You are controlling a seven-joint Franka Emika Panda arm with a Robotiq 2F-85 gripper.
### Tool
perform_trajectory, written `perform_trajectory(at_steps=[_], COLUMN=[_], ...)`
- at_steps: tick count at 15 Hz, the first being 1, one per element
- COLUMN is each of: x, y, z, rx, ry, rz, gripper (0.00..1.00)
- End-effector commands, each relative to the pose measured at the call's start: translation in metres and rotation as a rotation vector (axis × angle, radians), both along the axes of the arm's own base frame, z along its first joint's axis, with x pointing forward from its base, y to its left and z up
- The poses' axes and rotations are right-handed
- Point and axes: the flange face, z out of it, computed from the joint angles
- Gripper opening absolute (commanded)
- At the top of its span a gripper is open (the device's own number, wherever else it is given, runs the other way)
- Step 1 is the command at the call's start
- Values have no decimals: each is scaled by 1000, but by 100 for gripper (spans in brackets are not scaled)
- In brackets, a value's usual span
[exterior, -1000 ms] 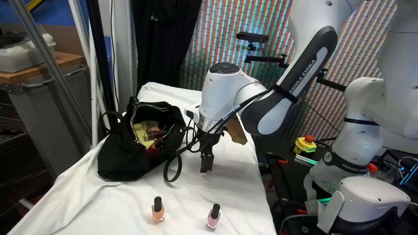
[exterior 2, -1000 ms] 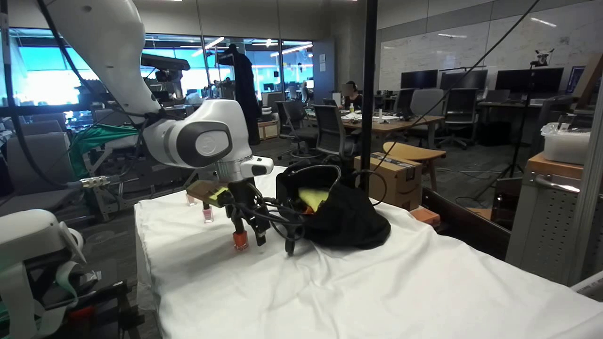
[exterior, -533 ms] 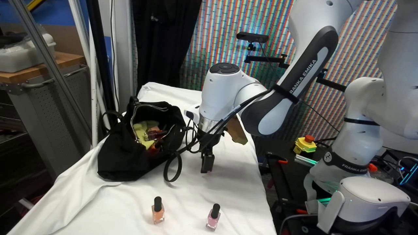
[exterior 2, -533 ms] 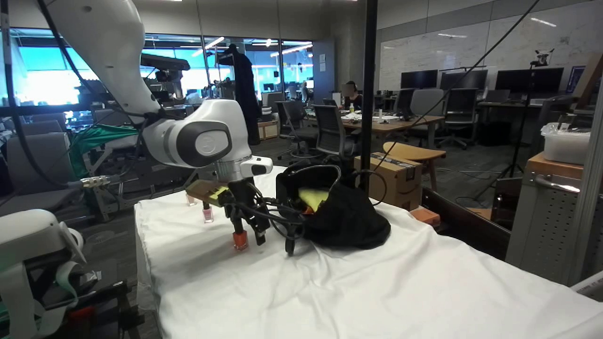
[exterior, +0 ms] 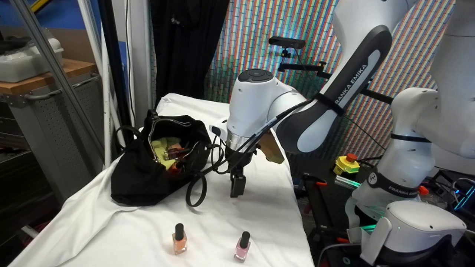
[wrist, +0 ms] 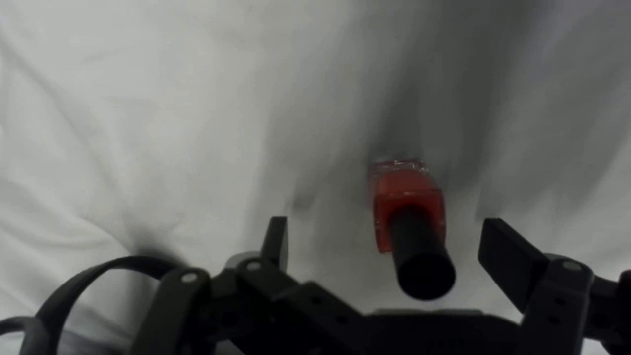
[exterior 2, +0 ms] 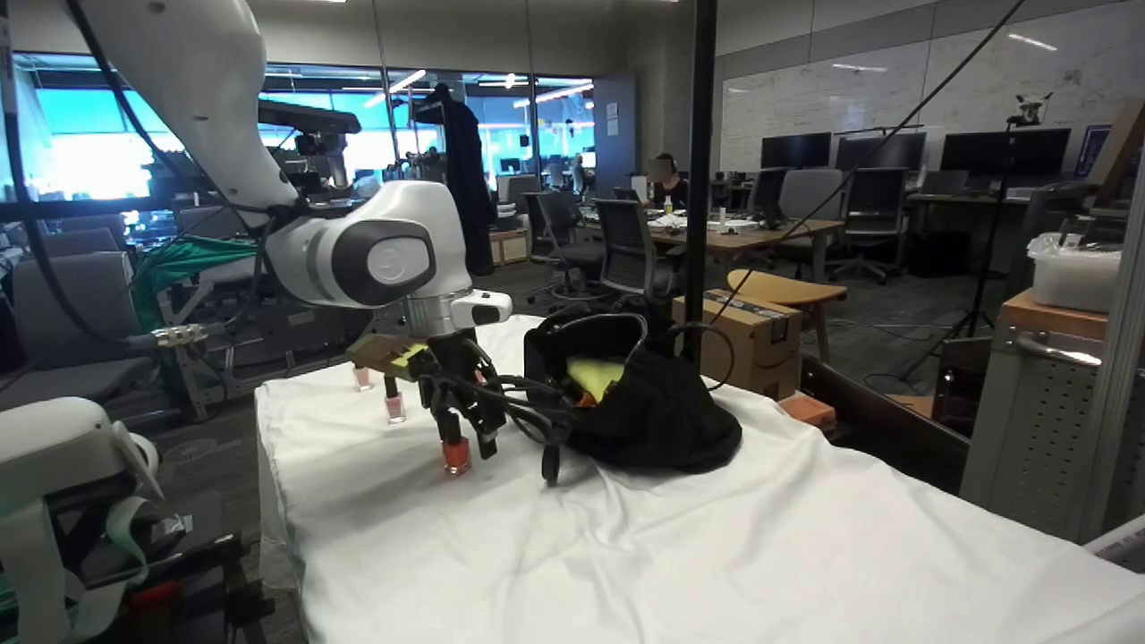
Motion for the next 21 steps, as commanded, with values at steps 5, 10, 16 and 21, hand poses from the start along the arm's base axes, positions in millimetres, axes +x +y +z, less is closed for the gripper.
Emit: perform_trajectory(at_steps=[5,10,16,21], x=[-6,-8,-14,-15], y=[20,20,17,11], z=[22,22,20,14], rx=[-24,-24,-32,-60], ry=[-1,-7,-15,-15], rz=[27,13,-17,-35], gripper=[100,100,100,100])
